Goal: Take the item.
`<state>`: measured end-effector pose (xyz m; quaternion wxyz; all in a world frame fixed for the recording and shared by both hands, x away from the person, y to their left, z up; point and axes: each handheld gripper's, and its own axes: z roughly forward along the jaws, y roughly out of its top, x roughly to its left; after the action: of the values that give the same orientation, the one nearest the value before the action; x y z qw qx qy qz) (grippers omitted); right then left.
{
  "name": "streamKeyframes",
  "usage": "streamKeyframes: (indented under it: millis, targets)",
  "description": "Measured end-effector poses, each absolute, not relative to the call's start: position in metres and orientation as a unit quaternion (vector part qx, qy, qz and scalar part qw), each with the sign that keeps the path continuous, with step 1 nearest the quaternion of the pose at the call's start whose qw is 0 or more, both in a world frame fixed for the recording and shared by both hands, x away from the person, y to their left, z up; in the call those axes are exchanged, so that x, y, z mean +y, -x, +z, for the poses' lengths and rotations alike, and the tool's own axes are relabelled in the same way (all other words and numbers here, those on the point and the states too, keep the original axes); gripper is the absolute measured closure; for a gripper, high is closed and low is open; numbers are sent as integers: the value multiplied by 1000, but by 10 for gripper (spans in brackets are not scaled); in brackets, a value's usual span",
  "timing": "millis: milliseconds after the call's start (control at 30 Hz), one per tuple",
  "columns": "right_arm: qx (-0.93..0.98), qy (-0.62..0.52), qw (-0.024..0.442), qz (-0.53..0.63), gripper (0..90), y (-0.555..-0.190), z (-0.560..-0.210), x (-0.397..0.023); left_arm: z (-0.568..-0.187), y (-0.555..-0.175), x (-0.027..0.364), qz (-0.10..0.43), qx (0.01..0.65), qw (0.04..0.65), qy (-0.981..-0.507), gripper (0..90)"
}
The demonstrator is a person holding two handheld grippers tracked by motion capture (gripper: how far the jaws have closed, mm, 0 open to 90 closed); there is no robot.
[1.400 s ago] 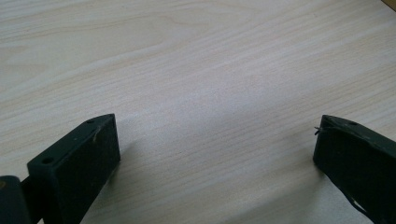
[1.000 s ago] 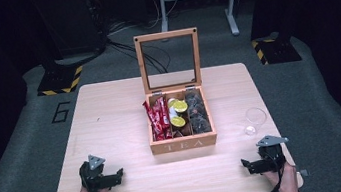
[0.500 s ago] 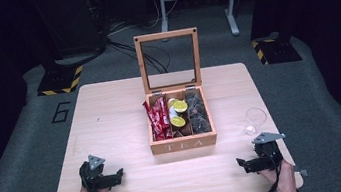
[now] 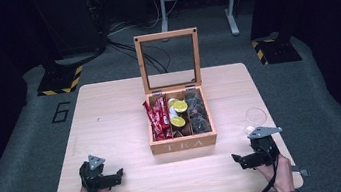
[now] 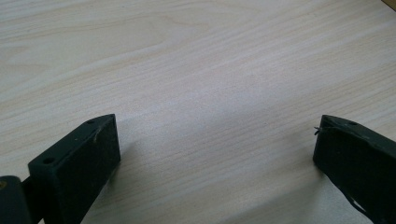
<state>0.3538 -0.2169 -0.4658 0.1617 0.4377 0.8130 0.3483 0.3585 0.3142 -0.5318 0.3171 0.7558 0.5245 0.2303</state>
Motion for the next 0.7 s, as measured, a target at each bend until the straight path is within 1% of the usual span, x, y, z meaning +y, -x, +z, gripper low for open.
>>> streamKeyframes:
  millis: [200,700]
  targets:
    - [819,-430,158,345,0,-357,-459,-210,-532,-358,314,231,524,317,-756,5]
    - [829,-409,146,351,0,-377,-439,-192,-532,-359,314,231,524,317,-756,5]
